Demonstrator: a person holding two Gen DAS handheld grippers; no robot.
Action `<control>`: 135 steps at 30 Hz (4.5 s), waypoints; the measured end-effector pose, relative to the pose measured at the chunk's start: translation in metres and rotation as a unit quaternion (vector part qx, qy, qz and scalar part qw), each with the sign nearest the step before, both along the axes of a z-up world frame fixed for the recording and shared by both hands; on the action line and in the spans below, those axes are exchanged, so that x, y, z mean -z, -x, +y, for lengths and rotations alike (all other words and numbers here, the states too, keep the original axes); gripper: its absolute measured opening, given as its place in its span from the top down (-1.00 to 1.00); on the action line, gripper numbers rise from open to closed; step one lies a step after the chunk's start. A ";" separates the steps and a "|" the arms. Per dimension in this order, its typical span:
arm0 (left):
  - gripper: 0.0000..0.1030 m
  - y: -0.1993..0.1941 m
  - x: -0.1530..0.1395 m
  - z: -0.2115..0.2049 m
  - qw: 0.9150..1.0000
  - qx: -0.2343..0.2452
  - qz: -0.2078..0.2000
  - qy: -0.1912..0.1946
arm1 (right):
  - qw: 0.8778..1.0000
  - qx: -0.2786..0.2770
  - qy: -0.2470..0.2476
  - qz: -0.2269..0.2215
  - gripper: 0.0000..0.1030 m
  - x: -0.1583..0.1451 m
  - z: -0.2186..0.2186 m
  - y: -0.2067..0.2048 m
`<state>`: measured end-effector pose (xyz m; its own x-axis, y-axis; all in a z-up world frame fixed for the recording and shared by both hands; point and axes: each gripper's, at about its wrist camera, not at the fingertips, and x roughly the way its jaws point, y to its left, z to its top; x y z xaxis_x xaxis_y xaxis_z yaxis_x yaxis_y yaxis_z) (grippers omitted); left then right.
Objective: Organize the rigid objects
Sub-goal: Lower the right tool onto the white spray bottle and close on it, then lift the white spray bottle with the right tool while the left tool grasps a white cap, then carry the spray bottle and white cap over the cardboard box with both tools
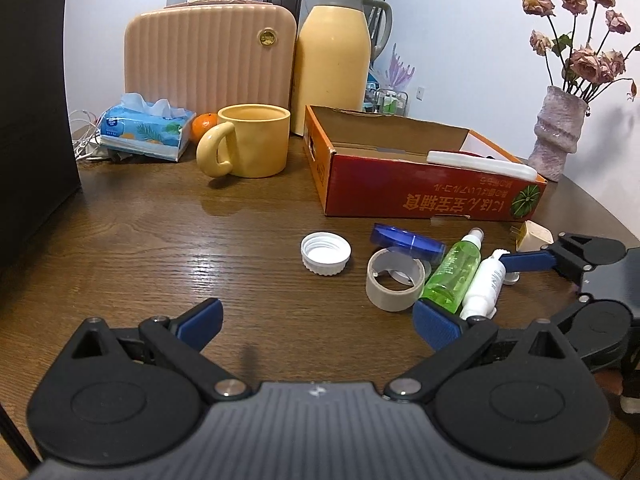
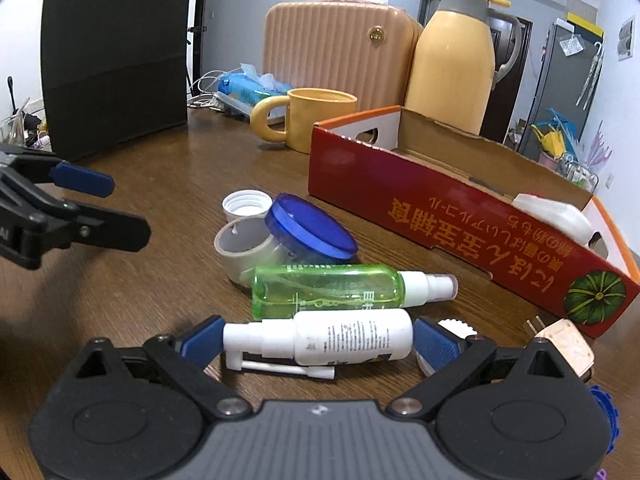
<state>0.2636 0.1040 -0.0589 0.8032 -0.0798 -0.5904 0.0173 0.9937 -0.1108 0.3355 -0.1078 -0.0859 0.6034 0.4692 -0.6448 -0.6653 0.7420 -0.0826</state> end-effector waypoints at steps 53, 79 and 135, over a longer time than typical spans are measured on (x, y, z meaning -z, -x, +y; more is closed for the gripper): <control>-1.00 -0.091 0.015 0.014 0.998 0.026 0.020 -0.054 | 0.969 0.182 -0.143 -0.081 -0.90 -0.025 -0.089 0.016; 0.88 -0.095 0.023 0.011 0.997 0.055 0.015 -0.052 | 0.964 0.200 -0.148 -0.090 -0.90 -0.024 -0.092 0.014; 0.89 -0.049 -0.078 -0.089 0.990 0.005 -0.138 0.027 | 0.941 0.240 -0.176 -0.158 -0.90 -0.089 -0.108 -0.001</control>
